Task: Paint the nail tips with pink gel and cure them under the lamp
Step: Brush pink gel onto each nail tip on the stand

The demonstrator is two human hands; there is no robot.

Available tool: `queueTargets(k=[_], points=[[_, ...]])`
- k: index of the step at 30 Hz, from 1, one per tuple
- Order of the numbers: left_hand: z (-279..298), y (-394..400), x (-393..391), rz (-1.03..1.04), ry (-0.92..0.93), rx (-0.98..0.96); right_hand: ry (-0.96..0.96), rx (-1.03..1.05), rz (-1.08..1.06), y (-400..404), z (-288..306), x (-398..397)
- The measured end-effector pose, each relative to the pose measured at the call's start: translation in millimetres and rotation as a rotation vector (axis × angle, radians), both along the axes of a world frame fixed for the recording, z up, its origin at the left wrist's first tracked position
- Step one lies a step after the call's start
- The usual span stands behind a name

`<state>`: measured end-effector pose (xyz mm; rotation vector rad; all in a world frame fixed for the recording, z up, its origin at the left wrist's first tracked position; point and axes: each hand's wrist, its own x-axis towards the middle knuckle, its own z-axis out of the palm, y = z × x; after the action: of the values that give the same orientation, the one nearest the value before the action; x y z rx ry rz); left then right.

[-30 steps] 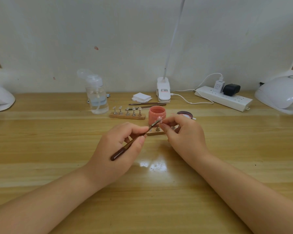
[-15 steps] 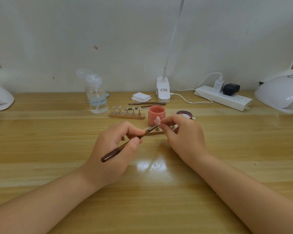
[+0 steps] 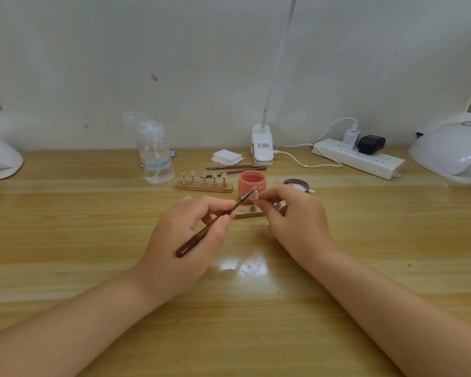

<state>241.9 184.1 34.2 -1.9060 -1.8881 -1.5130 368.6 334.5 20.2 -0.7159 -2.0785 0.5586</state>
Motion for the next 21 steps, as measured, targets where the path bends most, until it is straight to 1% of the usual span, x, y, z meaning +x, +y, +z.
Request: queueTargets(k=[4, 7, 10, 12, 17, 19, 21], points=[[-1.2, -2.3, -1.2, -0.051, -0.07, 0.003, 0.024, -0.044, 0.013, 0.3, 0.2, -0.9], [-0.8, -1.6, -1.3, -0.038, -0.156, 0.035, 0.045, -0.095, 0.043, 0.0, 0.6, -1.2], [-0.9, 0.2, -1.9, -0.03, -0.23, 0.001, 0.052, -0.109, 0.054, -0.6, 1.4, -1.0], [-1.4, -0.6, -3.0, -0.049, -0.235, -0.012, 0.061, -0.119, 0.058, -1.2, 2.1, -1.1], [-2.1, -2.3, -3.3, -0.069, -0.288, 0.047, 0.074, -0.16, 0.065, -0.4, 1.7, -1.1], [-1.8, -0.3, -1.9, -0.052, -0.332, 0.029, 0.065, -0.162, 0.066, -0.7, 2.1, -0.9], [-1.7, 0.0, -2.1, -0.051, -0.316, -0.003, 0.072, -0.168, 0.07, -0.8, 2.4, -1.0]])
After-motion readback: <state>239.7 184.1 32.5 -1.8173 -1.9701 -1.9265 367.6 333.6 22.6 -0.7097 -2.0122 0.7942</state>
